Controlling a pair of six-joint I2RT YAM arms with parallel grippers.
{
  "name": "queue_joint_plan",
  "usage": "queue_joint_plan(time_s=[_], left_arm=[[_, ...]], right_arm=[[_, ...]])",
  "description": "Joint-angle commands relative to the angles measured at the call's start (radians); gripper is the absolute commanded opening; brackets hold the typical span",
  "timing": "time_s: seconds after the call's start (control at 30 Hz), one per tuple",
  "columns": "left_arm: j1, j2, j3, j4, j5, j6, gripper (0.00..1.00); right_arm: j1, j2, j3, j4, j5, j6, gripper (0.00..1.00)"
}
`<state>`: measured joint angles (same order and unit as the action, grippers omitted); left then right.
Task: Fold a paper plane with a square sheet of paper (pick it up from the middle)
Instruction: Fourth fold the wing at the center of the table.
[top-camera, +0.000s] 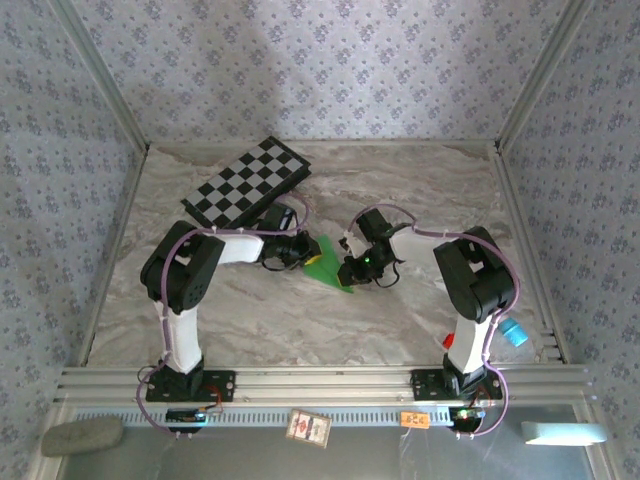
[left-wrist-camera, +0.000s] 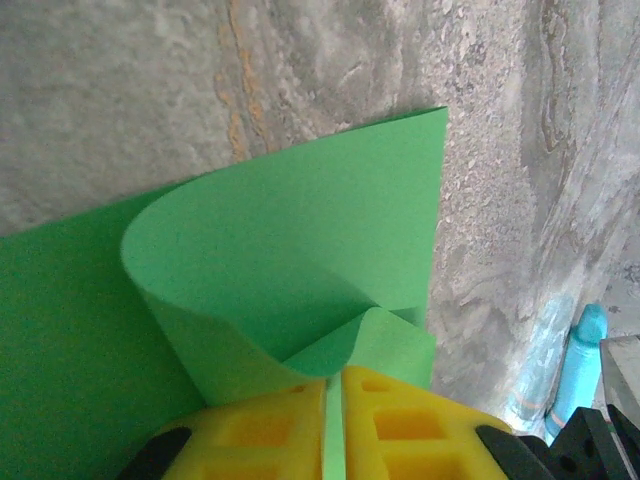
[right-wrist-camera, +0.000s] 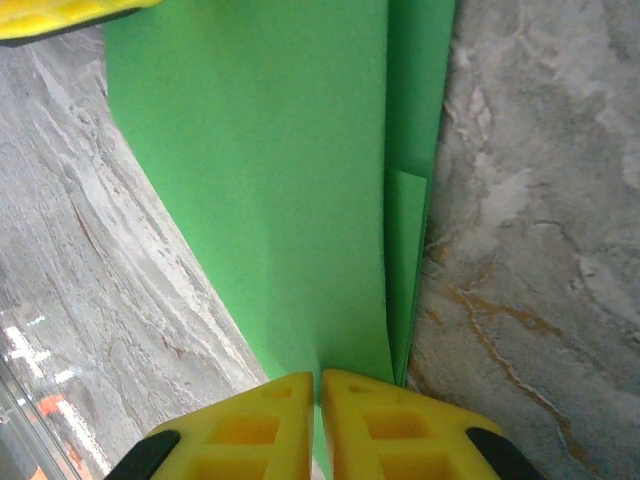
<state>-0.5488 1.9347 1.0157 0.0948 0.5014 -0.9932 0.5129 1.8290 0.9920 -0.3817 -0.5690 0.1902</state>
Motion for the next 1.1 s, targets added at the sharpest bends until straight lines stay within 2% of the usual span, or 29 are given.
queue_joint_plan(time_s=[0.0, 0.17, 0.3, 0.47, 0.6, 1.07], left_arm=[[0.032, 0.029, 0.032, -0.062, -0.058, 0.073, 0.12], [0.049, 0.023, 0.066, -0.103, -0.059, 0.119, 0.13], [0.042, -0.058, 0.076, -0.118, -0.052, 0.141, 0.13], [-0.018, -0.172, 0.014, -0.071, -0.077, 0.108, 0.14], [-0.067, -0.202, -0.018, -0.063, -0.086, 0.077, 0.14], [-0.131, -0.079, -0.014, 0.032, -0.034, 0.018, 0.1]], right_arm=[[0.001, 0.054, -0.023, -0.138, 0.135, 0.009, 0.15], [0.001, 0.061, -0.016, -0.151, 0.152, 0.021, 0.15], [0.003, 0.066, -0.007, -0.154, 0.152, 0.04, 0.14], [0.007, 0.075, -0.001, -0.16, 0.145, 0.067, 0.13], [0.006, 0.078, -0.001, -0.16, 0.143, 0.077, 0.12], [0.01, 0.087, 0.002, -0.156, 0.135, 0.079, 0.12]])
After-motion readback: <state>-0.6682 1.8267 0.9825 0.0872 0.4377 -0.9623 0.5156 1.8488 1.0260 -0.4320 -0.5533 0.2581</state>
